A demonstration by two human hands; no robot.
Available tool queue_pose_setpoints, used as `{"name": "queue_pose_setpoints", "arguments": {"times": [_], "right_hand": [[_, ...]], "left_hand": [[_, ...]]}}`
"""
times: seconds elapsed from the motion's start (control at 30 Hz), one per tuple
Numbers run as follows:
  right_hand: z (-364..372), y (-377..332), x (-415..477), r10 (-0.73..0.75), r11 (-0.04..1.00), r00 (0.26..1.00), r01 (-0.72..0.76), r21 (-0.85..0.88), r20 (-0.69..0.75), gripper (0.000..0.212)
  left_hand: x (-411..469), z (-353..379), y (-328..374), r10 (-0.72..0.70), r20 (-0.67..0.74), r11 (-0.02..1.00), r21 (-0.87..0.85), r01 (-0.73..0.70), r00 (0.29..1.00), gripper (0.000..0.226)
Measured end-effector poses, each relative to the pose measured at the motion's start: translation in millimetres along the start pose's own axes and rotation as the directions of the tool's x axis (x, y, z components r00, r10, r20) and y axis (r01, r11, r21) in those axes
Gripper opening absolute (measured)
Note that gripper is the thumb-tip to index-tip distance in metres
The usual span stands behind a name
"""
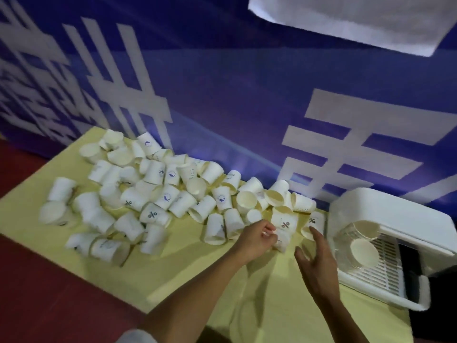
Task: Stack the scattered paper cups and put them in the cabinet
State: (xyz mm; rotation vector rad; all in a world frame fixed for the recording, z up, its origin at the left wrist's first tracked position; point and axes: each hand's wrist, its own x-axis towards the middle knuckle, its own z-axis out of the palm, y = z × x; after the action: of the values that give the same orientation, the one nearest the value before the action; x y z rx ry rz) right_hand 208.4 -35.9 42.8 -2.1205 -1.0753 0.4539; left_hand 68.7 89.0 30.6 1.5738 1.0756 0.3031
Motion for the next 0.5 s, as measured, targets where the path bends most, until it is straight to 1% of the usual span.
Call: {"name": "queue_pose_setpoints", "arguments": {"times": [0.13, 0.2, 0.3, 0.37, 0.5], "right_hand": [[54, -42, -9, -0.017, 0.996, 0.985, 0.002, 0.088, 0.171, 0.069], [80, -61, -17, -0.069, 0.994, 0.961, 0.043, 0.100, 0.268, 0.071], [119, -86, -27, -0.148, 0.987, 0.915, 0.111, 0.119, 0.376, 0.067], [143, -104, -34, -0.167, 0.983, 0.878, 0.111, 0.149, 0.448, 0.064], [187, -140, -52, -0.270, 0.962, 0.775, 0.187, 0.200, 0.572, 0.062]], "left_hand": [[-25, -57, -36, -0.041, -0.106, 0.997, -0.077, 0.033, 0.994, 0.024], [-43, -85, -53, -0.087, -0.161, 0.990, -0.126, 0.067, 0.983, 0.020], [-78, -124, -80, -0.151, -0.250, 0.979, -0.172, 0.110, 0.956, 0.018], [-106, -145, -101, -0.188, -0.323, 0.973, -0.193, 0.129, 0.928, 0.015], [-165, -173, -136, -0.280, -0.500, 0.953, -0.249, 0.174, 0.820, 0.008]]}}
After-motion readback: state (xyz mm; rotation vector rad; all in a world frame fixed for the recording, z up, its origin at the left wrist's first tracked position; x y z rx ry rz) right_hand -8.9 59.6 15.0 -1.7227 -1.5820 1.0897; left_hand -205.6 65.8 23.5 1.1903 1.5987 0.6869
